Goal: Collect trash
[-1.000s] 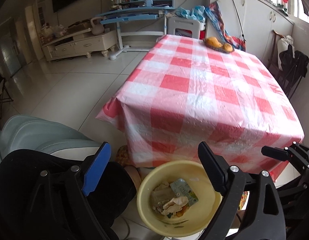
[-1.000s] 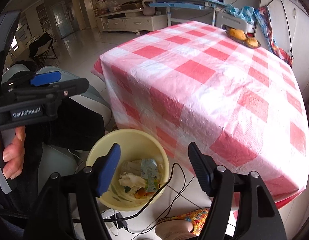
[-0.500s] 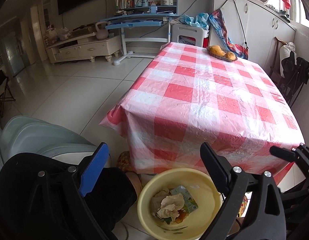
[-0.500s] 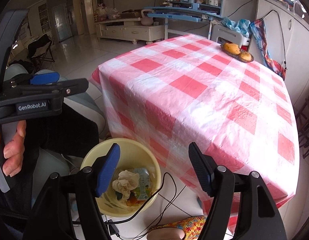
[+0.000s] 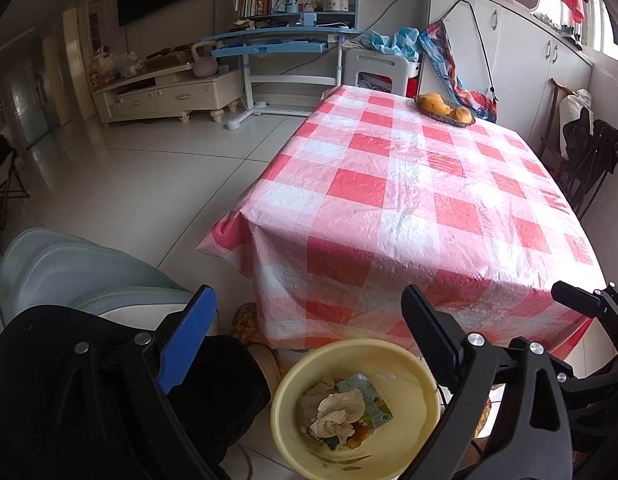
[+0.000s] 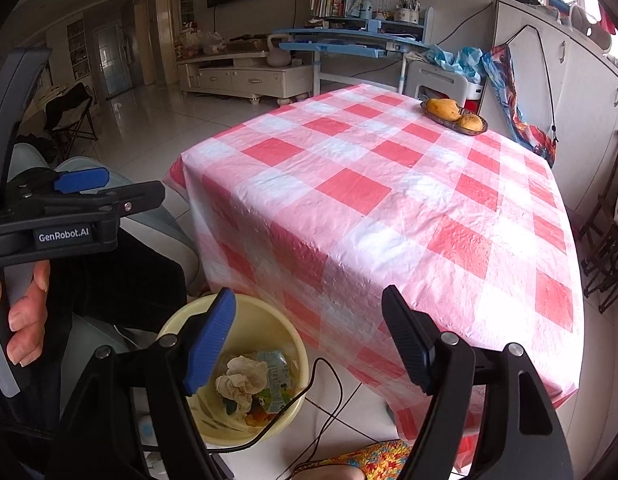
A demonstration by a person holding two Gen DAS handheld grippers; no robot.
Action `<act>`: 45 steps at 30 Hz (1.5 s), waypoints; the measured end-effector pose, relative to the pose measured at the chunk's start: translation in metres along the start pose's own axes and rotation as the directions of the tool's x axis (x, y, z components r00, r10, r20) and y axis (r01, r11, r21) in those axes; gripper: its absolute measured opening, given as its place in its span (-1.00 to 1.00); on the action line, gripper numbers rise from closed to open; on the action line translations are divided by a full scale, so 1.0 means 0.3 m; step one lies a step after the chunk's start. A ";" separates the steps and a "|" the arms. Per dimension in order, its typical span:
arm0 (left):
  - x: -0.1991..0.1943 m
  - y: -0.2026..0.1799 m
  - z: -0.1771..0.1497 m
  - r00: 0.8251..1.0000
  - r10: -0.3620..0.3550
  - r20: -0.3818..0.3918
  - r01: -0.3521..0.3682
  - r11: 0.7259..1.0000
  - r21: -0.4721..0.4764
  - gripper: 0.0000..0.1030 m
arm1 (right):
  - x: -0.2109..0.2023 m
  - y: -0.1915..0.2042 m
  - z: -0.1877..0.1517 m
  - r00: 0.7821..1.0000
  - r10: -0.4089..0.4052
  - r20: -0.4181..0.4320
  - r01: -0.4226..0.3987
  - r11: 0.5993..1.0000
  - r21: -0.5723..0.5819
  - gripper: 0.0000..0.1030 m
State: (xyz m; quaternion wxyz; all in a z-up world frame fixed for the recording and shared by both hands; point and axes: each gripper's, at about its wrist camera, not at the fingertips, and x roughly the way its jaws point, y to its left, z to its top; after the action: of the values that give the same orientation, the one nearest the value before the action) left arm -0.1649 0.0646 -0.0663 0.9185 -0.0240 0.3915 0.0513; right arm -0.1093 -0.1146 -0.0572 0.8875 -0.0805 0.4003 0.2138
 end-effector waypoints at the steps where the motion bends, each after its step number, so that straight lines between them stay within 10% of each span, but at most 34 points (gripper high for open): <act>1: 0.001 0.001 0.002 1.000 -0.001 0.001 0.001 1.000 -0.002 0.75 | -0.001 -0.002 -0.001 1.000 0.000 0.000 0.000 1.000 0.002 0.41; 45: -0.009 -0.091 0.009 0.999 -0.031 0.006 0.031 0.998 0.046 0.80 | -0.056 -0.048 0.007 0.993 -0.084 0.077 0.081 0.996 0.047 0.50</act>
State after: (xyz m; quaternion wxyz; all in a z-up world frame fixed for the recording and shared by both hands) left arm -0.1616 0.0377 -0.0623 0.9207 -0.0090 0.3891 0.0281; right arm -0.1114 -0.1322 -0.0437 0.9122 -0.0690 0.3658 0.1710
